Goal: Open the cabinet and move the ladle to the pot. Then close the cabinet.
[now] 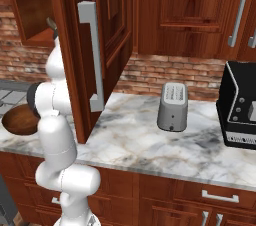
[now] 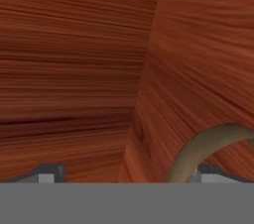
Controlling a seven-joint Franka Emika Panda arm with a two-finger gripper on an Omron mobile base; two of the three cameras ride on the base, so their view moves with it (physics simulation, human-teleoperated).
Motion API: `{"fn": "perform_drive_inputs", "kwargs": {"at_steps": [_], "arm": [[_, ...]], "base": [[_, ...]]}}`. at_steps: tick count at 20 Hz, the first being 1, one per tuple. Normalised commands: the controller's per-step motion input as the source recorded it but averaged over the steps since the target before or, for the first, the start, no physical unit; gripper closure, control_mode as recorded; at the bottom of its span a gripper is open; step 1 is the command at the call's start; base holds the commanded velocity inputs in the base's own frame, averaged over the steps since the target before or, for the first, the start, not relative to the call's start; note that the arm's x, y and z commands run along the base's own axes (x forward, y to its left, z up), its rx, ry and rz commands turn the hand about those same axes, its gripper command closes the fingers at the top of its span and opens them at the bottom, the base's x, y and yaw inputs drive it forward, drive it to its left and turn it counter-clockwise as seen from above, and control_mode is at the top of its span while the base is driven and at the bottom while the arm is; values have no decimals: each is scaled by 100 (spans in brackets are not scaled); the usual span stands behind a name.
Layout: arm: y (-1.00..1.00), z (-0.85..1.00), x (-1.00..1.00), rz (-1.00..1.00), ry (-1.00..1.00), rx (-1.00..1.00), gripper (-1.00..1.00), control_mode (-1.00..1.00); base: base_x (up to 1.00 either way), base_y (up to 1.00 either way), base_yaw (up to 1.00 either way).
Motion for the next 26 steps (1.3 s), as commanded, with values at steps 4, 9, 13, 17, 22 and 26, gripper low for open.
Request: {"fn": "perform_drive_inputs", "kwargs": {"at_steps": [4,9,13,17,22,26], "arm": [[3,-100,9,-1,-7,7,-100,-100],[41,-100,35,-7,-9,1,-100,-100],[49,-91,62,-10,-2,0,-100,-100],[34,-61,79,-12,1,0,-100,-100],[6,-52,72,-9,4,1,-100,-100],[0,-78,49,-6,7,7,-100,-100]], "base": [[0,0,0],[0,0,0],[0,0,0],[0,0,0],[0,0,0],[0,0,0]]}}
